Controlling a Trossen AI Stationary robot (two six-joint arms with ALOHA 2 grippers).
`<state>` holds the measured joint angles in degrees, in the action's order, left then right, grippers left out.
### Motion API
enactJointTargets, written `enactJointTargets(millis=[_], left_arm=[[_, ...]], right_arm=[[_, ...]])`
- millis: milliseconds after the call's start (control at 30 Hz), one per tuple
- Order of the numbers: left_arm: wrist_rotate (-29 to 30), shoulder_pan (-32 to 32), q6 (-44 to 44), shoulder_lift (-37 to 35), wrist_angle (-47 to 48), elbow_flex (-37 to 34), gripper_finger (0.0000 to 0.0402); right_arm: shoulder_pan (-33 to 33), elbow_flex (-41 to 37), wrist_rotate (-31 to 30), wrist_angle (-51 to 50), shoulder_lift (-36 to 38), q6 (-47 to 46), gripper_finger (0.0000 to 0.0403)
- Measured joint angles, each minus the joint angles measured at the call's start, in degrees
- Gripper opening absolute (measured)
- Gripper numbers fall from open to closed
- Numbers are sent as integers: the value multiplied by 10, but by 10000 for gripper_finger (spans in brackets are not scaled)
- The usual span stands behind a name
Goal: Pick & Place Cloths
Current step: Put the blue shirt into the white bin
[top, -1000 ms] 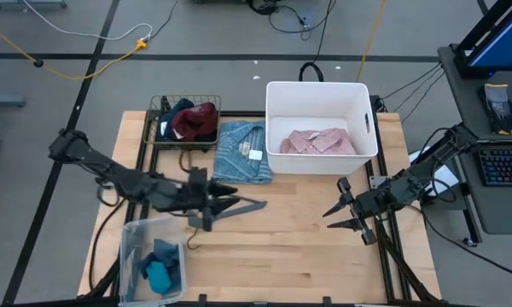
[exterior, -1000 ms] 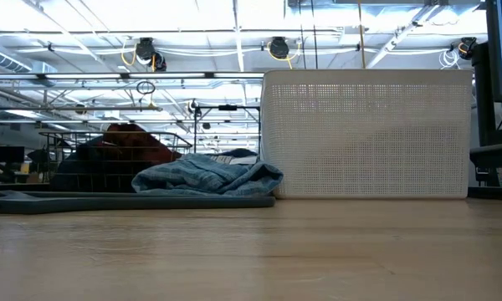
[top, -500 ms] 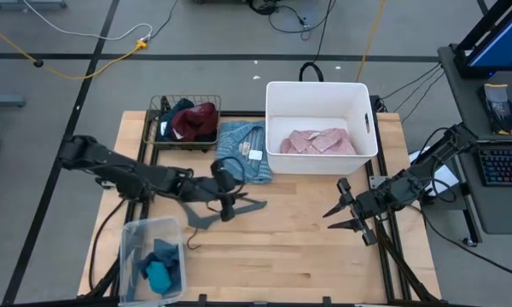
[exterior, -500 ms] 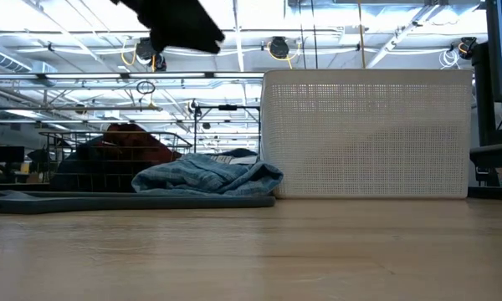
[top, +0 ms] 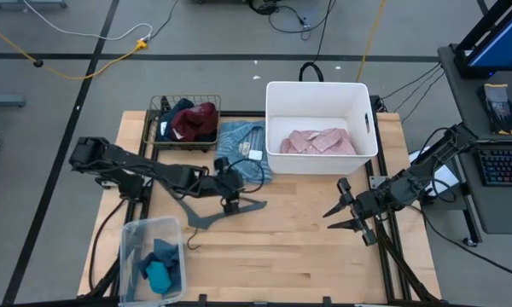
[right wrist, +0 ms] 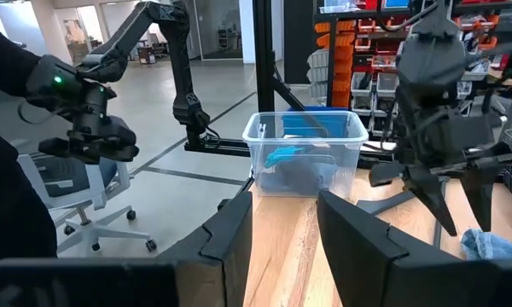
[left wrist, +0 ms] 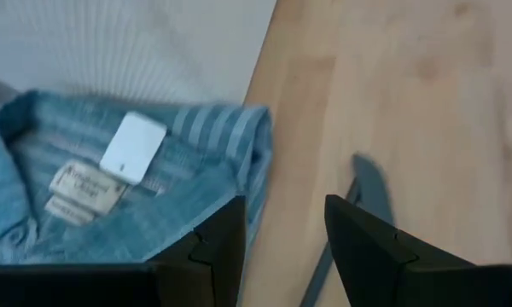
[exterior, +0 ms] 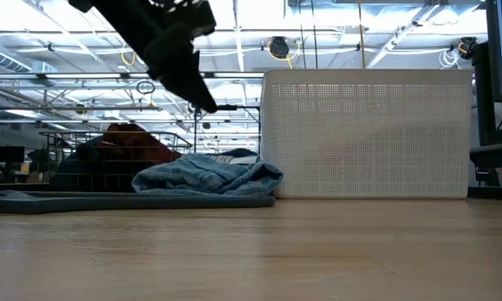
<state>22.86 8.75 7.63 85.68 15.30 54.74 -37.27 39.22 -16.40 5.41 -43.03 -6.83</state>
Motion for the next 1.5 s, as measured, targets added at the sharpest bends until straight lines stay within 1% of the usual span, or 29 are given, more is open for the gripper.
enactJointTargets(millis=[133, 300, 400, 533, 733, 833, 900, 1067, 1267, 1500], left_arm=[[1, -14, 10, 9, 16, 0, 161], [-34, -34, 26, 22, 11, 0, 162], [-46, -45, 57, 26, 14, 0, 174], [-48, -58, 80, 30, 14, 0, 214], [-49, -63, 63, 30, 9, 0, 289], [-48, -59, 50, 33, 8, 0, 314], [-47, -54, 34, 41, 6, 0, 323], [-48, -45, 6, 75, 6, 12, 321], [-12, -50, -42, 123, 28, 66, 311], [-10, -63, -42, 156, 52, 78, 310]], right_arm=[[0, 0, 0, 0, 0, 0, 126], [0, 0, -1, 0, 0, 0, 126], [0, 0, -1, 0, 0, 0, 126], [0, 0, -2, 0, 0, 0, 126], [0, 0, -2, 1, 0, 0, 126], [0, 0, -2, 1, 0, 0, 126], [0, 0, -2, 1, 0, 0, 126], [0, 0, -2, 0, 0, 0, 126], [0, 0, -2, 4, 0, 0, 126], [0, 0, -2, 4, 0, 0, 126]])
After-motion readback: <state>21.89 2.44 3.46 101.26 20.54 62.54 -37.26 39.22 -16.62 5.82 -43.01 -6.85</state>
